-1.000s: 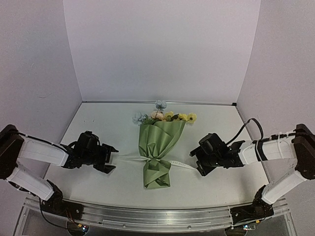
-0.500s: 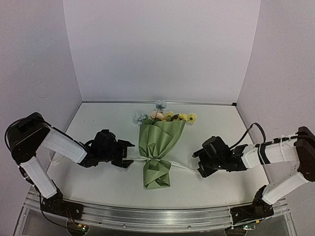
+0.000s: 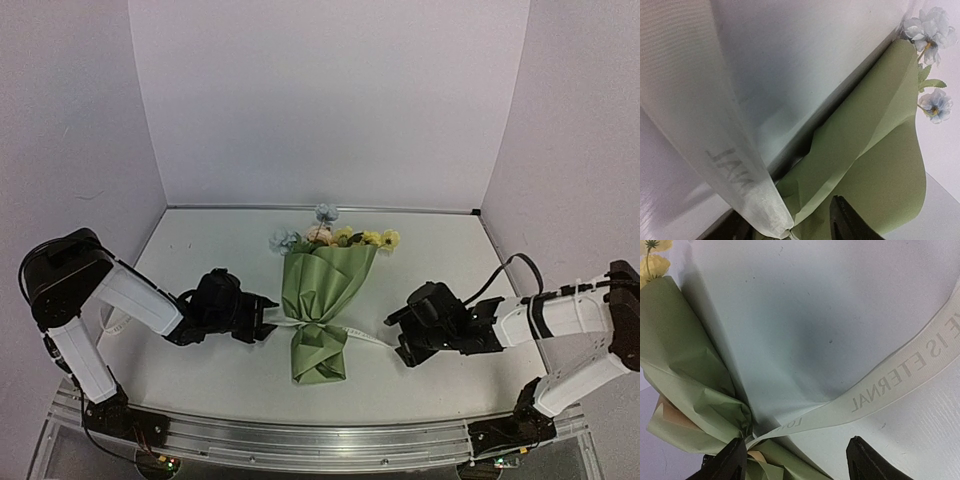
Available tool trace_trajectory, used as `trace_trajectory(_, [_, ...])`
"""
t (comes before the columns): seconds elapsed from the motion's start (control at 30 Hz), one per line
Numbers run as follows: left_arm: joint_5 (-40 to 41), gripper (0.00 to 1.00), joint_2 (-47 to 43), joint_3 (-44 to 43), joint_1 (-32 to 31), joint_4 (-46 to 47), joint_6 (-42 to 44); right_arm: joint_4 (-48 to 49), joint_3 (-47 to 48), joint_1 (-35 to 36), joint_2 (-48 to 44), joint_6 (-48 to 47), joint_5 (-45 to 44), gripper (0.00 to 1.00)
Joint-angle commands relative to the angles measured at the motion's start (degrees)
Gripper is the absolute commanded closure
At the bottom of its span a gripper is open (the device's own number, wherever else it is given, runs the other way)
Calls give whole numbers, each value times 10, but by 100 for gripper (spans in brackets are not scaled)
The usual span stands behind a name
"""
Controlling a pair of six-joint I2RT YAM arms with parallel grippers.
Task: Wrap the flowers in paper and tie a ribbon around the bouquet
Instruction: Tie the half-tied ribbon around the folded bouquet.
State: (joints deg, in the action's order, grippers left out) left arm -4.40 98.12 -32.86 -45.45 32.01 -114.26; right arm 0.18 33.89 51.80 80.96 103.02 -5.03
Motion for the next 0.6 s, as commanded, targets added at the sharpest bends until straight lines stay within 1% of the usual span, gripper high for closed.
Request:
trace_trajectory(0.0, [26,61,8,16,0,42,-91,41,13,3,41,22,10,29])
trace_trajectory(0.07, [27,64,9,19,2,45,-91,48,14,3,51,25,11,29])
trace_trajectory(0.2, [30,65,17,21,4,54,-92,55,12,3,67,30,3,30])
trace_trajectory(0.3, [30,66,32,25,5,78,-98,59,7,3,77,31,-4,36])
trace_trajectory(0.4, [23,56,49,24,5,93,-103,66,0,1,89,32,-8,50])
trace_trajectory(0.47, [22,55,57,23,5,99,-104,70,-2,-1,98,29,-9,60])
trace_trajectory(0.5, [23,55,61,24,6,102,-106,72,-2,-3,102,27,-9,66])
trace_trajectory(0.57, [32,57,65,26,7,108,-110,76,2,-6,108,19,-9,83])
